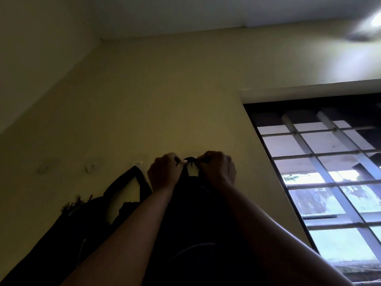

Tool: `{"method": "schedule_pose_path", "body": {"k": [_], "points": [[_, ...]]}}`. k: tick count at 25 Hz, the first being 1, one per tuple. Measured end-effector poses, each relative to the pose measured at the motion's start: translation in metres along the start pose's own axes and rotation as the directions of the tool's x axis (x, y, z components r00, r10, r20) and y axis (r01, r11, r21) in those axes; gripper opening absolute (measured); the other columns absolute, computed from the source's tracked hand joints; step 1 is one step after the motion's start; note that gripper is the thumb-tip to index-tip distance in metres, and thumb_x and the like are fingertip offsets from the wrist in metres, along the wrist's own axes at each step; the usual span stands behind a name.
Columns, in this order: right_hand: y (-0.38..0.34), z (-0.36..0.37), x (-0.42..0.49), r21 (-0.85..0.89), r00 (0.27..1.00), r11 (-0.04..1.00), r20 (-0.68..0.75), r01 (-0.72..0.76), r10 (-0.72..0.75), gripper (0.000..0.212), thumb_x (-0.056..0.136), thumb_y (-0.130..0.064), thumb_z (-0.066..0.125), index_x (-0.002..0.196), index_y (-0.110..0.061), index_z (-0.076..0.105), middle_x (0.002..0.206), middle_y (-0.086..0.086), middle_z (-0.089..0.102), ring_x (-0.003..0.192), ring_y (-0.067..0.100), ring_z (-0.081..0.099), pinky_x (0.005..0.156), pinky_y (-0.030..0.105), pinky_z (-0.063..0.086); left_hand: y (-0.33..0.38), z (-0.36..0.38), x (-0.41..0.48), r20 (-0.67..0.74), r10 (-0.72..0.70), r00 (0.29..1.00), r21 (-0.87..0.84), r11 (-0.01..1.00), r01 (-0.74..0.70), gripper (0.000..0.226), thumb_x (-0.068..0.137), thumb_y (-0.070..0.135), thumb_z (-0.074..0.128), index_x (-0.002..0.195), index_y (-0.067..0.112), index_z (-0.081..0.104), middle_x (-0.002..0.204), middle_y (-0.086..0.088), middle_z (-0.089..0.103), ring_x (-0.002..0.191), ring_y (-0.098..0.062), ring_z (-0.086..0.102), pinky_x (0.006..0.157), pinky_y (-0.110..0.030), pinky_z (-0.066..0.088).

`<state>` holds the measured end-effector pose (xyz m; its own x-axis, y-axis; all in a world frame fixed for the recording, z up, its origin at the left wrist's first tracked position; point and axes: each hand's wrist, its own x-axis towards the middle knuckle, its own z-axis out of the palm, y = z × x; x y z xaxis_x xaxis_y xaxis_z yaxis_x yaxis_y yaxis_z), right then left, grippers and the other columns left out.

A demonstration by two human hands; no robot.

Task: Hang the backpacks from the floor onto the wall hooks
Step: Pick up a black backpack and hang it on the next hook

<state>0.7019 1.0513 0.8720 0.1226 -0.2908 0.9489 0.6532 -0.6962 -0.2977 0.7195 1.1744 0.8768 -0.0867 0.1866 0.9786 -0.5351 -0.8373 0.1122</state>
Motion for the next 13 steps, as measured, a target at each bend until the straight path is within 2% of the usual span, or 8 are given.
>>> {"method": "schedule_pose_path", "body": {"k": [3,8,11,13], "points": [[0.002,-0.003,-0.005,-0.018,0.999,1.0,0.039,0.022,-0.021,0.021,0.075,-0.036,0.066,0.093,-0.028,0.075,0.099,0.005,0.074,0.094,0.027,0.068,0.069,0.027,0.043,-0.003,0.0,-0.005,0.017,-0.044,0.999,-0.057,0.997,0.045,0.03,0.082,0.038,0.063,0.091,0.01,0.071,0.096,-0.013,0.073,0.093,-0.031,0.067,0.068,-0.033,0.051],[0.006,-0.005,-0.024,-0.03,0.993,0.995,0.076,0.094,-0.091,0.022,0.081,-0.032,0.062,0.097,-0.023,0.075,0.102,0.008,0.074,0.094,0.027,0.068,0.069,0.028,0.048,0.001,-0.005,-0.021,0.044,0.007,0.999,-0.114,0.994,-0.002,0.026,0.081,0.031,0.067,0.092,0.008,0.072,0.097,-0.011,0.074,0.091,-0.026,0.069,0.073,-0.031,0.054],[0.01,-0.01,-0.034,0.01,0.986,0.996,0.143,0.089,-0.089,0.027,0.087,-0.026,0.056,0.108,-0.021,0.071,0.114,0.008,0.071,0.106,0.026,0.065,0.079,0.028,0.048,0.006,-0.013,-0.028,0.049,0.004,0.999,-0.189,0.982,0.005,0.022,0.079,0.021,0.069,0.092,0.004,0.073,0.095,-0.014,0.075,0.088,-0.025,0.068,0.07,-0.024,0.045],[0.009,-0.018,-0.042,0.026,0.981,0.998,0.188,0.053,-0.057,0.031,0.091,-0.025,0.051,0.117,-0.018,0.067,0.123,0.008,0.066,0.114,0.025,0.06,0.086,0.027,0.045,0.008,-0.023,-0.035,0.085,-0.041,0.996,-0.261,0.963,0.062,0.021,0.08,0.017,0.068,0.096,0.003,0.072,0.098,-0.014,0.074,0.091,-0.026,0.068,0.072,-0.023,0.044]]}}
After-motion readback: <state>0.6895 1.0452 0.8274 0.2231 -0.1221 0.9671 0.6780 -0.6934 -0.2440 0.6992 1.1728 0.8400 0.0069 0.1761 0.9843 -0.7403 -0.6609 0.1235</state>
